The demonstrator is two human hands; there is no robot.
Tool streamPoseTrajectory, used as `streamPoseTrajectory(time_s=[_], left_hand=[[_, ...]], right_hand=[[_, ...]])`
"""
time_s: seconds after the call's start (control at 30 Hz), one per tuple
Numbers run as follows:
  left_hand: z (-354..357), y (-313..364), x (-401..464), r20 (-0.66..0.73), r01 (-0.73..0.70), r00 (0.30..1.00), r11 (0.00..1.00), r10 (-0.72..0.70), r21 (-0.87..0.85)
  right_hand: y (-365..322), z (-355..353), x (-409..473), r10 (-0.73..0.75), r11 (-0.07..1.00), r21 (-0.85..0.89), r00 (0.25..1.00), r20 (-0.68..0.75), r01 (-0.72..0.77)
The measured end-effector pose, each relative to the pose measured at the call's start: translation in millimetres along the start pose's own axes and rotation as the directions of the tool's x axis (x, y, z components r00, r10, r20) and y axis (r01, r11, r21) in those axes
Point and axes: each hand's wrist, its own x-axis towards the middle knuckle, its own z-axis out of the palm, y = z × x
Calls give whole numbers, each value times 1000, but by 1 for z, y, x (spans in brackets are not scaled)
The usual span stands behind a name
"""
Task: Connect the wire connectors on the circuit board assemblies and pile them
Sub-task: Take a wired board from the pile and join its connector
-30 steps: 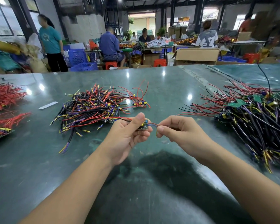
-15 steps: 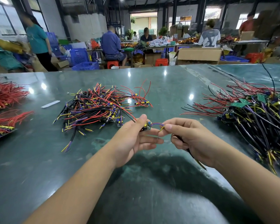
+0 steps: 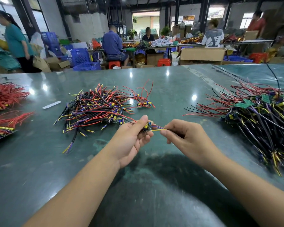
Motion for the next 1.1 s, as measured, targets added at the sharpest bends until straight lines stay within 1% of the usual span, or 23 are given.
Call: streamPoseTrajectory(time_s=[0.17, 0.4, 0.47, 0.6, 0.83, 1.0, 1.1], left_hand=[[1, 1, 0, -19, 7, 1000, 1000, -8, -27], [5, 1, -3, -38, 18, 999, 999, -20, -50], [5, 2, -3, -45, 20, 999, 998, -23, -54], [5, 2, -4, -62, 31, 997, 997, -35, -66], [6, 1, -4, -26, 72, 997, 995, -74, -72], [8, 0, -6, 39, 88, 996, 992, -85, -87], [9, -1, -6, 68, 82, 995, 992, -76, -97]], right_hand=[[-3, 3, -2, -79, 996, -54, 994, -74, 75], [0, 4, 1, -83, 996, -26, 988, -128, 80], [0, 4, 0, -108, 994, -7, 987, -120, 108], [-1, 5, 0, -142, 989, -56, 985, -102, 137], [-2, 3, -1, -166, 986, -59, 974, -155, 158], [-4, 10, -2, -119, 989, 60, 961, -248, 138], [-7, 10, -2, -114, 986, 82, 947, -302, 144]])
